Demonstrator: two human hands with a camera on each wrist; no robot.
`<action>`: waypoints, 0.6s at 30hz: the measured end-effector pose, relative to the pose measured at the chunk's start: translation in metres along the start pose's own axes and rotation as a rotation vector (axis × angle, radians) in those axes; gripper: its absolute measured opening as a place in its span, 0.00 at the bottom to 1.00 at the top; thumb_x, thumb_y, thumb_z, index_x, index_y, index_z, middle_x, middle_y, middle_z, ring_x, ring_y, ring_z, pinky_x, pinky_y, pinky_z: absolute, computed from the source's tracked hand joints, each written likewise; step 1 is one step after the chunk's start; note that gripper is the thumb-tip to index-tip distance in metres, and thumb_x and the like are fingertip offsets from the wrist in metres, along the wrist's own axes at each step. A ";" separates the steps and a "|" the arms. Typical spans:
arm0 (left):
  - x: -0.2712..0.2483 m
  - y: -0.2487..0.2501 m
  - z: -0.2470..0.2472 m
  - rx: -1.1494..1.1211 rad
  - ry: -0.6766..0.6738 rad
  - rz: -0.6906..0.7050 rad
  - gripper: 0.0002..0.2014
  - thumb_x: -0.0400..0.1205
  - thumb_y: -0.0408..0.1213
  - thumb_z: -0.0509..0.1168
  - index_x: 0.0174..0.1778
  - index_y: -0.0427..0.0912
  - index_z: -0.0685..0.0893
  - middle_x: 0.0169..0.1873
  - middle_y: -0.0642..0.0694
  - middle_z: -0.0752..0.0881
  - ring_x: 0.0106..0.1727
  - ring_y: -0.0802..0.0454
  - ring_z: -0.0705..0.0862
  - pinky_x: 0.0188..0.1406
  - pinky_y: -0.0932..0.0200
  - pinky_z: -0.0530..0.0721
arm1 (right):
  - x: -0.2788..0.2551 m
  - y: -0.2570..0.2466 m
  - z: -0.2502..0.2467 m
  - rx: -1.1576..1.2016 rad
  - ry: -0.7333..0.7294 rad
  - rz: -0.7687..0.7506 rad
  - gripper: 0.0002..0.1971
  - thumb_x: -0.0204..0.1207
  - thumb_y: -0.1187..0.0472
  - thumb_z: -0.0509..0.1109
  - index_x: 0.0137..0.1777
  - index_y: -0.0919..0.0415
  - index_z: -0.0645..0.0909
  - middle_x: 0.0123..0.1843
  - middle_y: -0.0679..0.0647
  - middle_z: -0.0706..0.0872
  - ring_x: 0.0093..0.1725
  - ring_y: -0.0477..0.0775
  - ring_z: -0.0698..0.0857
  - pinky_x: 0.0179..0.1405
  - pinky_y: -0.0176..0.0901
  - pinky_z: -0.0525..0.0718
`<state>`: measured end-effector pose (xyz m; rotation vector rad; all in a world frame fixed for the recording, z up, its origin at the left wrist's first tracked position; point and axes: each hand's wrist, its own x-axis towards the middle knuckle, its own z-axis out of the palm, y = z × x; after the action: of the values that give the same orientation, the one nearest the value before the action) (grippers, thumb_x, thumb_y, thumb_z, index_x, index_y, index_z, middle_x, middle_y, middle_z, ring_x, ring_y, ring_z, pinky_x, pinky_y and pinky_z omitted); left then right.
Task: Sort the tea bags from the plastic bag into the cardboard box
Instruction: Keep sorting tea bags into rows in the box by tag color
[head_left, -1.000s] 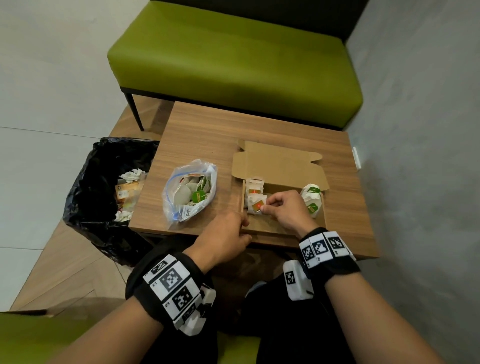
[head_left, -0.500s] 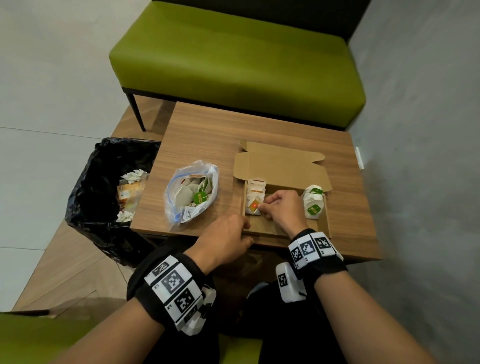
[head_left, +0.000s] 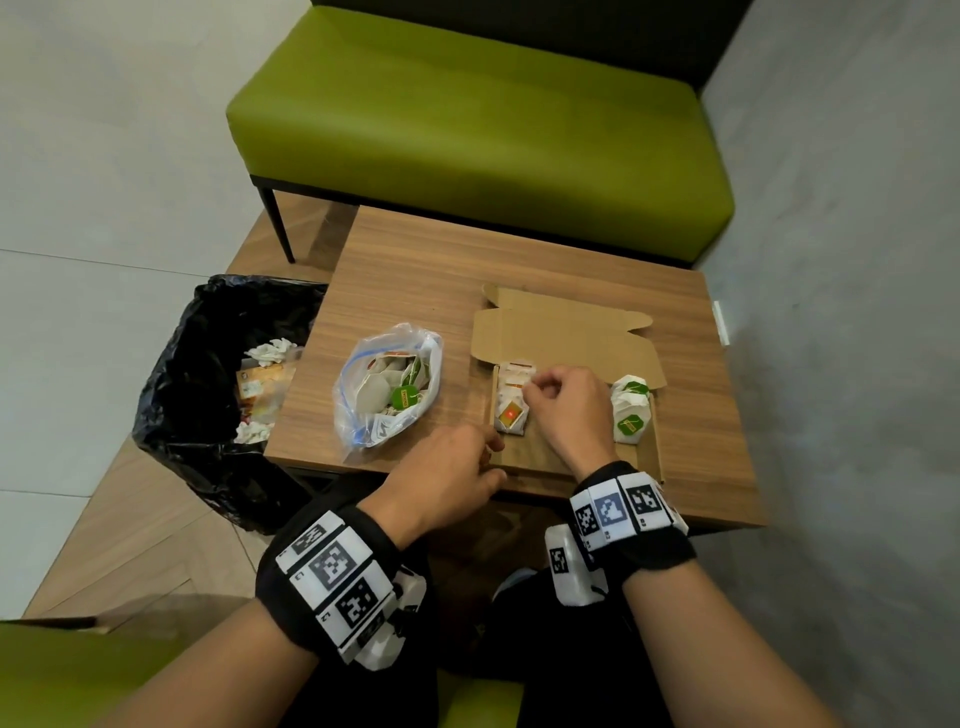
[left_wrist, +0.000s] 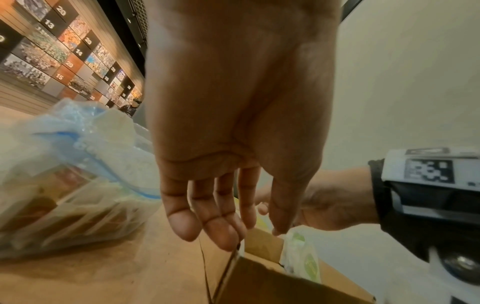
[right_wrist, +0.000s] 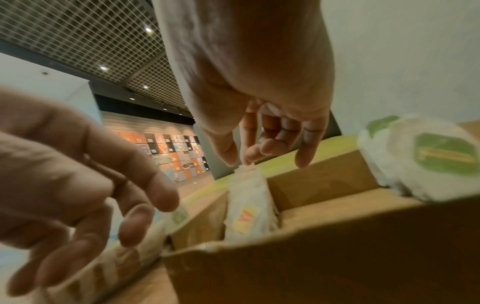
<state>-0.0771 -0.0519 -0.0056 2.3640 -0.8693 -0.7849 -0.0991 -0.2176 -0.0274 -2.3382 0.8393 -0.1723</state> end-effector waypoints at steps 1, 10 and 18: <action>-0.001 -0.001 -0.003 -0.011 0.018 0.006 0.15 0.82 0.45 0.69 0.64 0.49 0.83 0.51 0.52 0.88 0.48 0.55 0.84 0.50 0.61 0.81 | -0.001 -0.008 0.000 -0.005 0.008 -0.055 0.05 0.77 0.54 0.73 0.47 0.52 0.89 0.35 0.47 0.88 0.41 0.51 0.87 0.46 0.48 0.88; -0.018 -0.022 -0.024 0.052 -0.094 0.073 0.09 0.80 0.45 0.70 0.37 0.46 0.81 0.39 0.49 0.87 0.40 0.52 0.84 0.41 0.55 0.82 | -0.016 -0.101 0.025 -0.236 -0.263 -0.724 0.16 0.81 0.55 0.69 0.68 0.45 0.82 0.49 0.41 0.74 0.54 0.45 0.71 0.61 0.48 0.72; -0.031 -0.034 -0.034 0.112 -0.312 0.061 0.13 0.79 0.51 0.68 0.29 0.56 0.77 0.34 0.56 0.86 0.43 0.56 0.84 0.55 0.46 0.85 | -0.013 -0.125 0.039 -0.406 -0.407 -0.790 0.08 0.81 0.54 0.69 0.56 0.44 0.88 0.46 0.42 0.72 0.61 0.50 0.76 0.63 0.52 0.68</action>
<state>-0.0608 0.0011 0.0080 2.3326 -1.1331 -1.1267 -0.0311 -0.1153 0.0193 -2.8265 -0.3036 0.1636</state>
